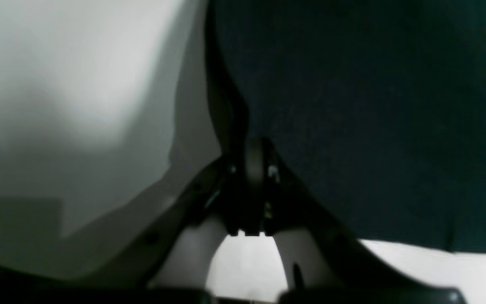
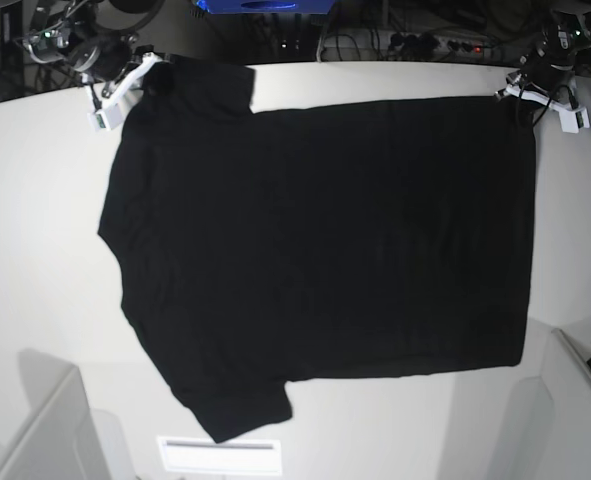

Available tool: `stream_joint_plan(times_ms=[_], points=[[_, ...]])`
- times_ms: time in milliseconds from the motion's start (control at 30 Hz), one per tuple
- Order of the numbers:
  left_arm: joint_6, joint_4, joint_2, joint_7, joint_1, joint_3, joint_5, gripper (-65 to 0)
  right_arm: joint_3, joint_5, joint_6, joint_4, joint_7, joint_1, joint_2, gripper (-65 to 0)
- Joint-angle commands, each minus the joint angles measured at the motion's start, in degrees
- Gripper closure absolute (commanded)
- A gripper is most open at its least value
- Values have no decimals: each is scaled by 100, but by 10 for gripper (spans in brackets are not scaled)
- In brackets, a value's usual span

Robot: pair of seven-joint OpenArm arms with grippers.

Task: Fold the T-shirt properly
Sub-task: 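Grasp the shoulder corners with both grippers and lift slightly, then pull the held shoulder edge toward the robot with both grippers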

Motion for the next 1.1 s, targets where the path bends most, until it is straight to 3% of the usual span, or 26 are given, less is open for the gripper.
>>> stream_joint_plan(times_ms=[0,400,600,767,900,1067], points=[[-5,190,-53,-97,72,-44,-80,0,29,118,24,121,61,13,34,0],[30,577,-35,-88,-33,-44,-116,0,20,118,24,253,-449,760,25,0],[30,577,141,-79,-394,-44,-116,0,20,118,-2,314,-792,1226,7,0],[496,577,150,-70,-605,-26,-124,0,20,92,-11,314,-924,1595,7,0],[540,577,150,-70,-754,-35,-186,0,20,74,-20,288,-1038,1894,7,0],[655,559,123,-70,-807,-44,-731,0,20,65,-29,279,-1205,2246,16,0]])
